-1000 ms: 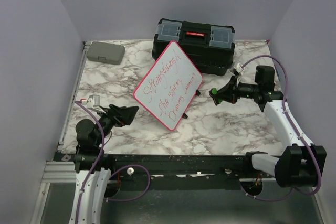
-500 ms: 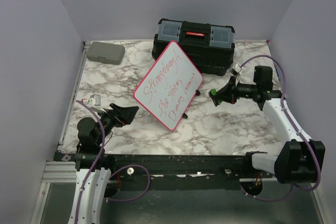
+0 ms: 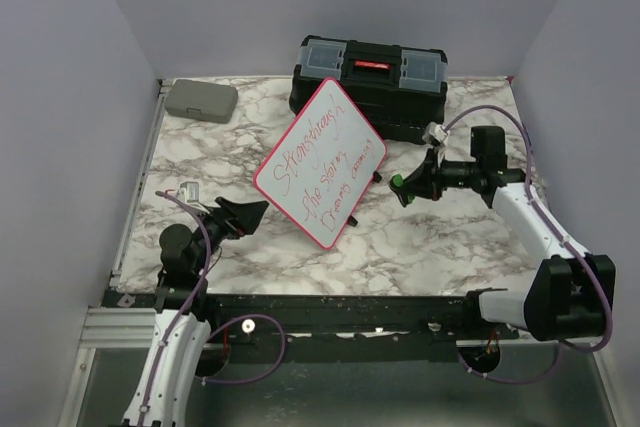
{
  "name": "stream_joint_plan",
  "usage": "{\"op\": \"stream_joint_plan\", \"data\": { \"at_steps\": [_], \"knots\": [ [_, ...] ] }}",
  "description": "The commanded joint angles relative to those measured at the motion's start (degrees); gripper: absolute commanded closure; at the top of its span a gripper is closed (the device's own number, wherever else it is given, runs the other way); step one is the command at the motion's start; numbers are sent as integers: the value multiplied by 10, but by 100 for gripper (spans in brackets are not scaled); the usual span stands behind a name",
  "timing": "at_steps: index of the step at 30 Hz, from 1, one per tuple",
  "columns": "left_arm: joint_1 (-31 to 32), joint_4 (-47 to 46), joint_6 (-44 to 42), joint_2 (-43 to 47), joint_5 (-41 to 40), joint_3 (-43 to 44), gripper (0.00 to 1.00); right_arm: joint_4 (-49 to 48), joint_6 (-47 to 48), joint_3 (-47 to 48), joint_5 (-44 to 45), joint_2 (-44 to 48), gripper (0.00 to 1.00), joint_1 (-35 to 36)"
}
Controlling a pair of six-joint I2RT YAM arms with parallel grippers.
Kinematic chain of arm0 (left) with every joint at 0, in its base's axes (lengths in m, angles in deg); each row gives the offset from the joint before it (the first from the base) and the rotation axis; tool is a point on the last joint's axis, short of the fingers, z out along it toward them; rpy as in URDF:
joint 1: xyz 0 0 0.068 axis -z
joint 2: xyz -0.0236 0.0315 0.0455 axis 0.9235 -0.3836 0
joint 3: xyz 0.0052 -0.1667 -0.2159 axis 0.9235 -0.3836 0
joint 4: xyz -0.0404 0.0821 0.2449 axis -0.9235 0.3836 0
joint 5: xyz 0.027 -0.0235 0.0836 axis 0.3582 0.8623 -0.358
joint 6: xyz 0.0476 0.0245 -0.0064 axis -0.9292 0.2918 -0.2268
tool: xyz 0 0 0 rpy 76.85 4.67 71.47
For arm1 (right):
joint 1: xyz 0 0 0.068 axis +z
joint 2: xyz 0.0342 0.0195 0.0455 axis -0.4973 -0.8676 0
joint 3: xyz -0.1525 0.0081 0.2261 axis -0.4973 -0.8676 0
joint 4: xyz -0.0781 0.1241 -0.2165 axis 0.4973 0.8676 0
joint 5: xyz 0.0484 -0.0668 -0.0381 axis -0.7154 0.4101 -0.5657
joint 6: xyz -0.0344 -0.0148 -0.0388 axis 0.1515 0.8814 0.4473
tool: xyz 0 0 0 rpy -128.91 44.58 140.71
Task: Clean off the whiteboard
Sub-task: Erase the whiteboard at the whiteboard stand.
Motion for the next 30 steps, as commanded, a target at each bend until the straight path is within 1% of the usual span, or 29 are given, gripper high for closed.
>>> {"op": "stream_joint_plan", "data": {
  "at_steps": [1, 4, 6, 9, 12, 17, 19, 21, 23, 30],
  "knots": [
    [12, -105, -11, -40, -19, 12, 2, -17, 39, 26, 9, -14, 99, 30],
    [23, -146, -7, -62, -22, 6, 2, -49, 26, 42, 15, -30, 99, 66],
    [31, -159, -7, -72, -28, 8, 2, -83, 17, 45, 38, -36, 99, 105],
    [44, -167, -9, -80, -42, 14, 2, -152, 3, 50, 80, -43, 99, 169],
    [49, -164, -12, -86, -57, 15, 6, -196, -1, 68, 112, -54, 99, 217],
    [52, -162, 6, -96, -63, 18, 14, -164, 2, 147, 188, -106, 99, 272],
    [55, -160, 10, -91, -63, 18, 14, -189, -14, 146, 214, -113, 99, 286],
    [57, -152, 10, -82, -65, 18, 15, -236, -44, 134, 227, -116, 99, 291],
    [57, -142, 6, -75, -66, 21, 16, -259, -59, 127, 235, -121, 99, 300],
    [58, -141, 9, -101, -67, 30, 24, -250, -71, 182, 298, -169, 99, 359]
  ]
}}
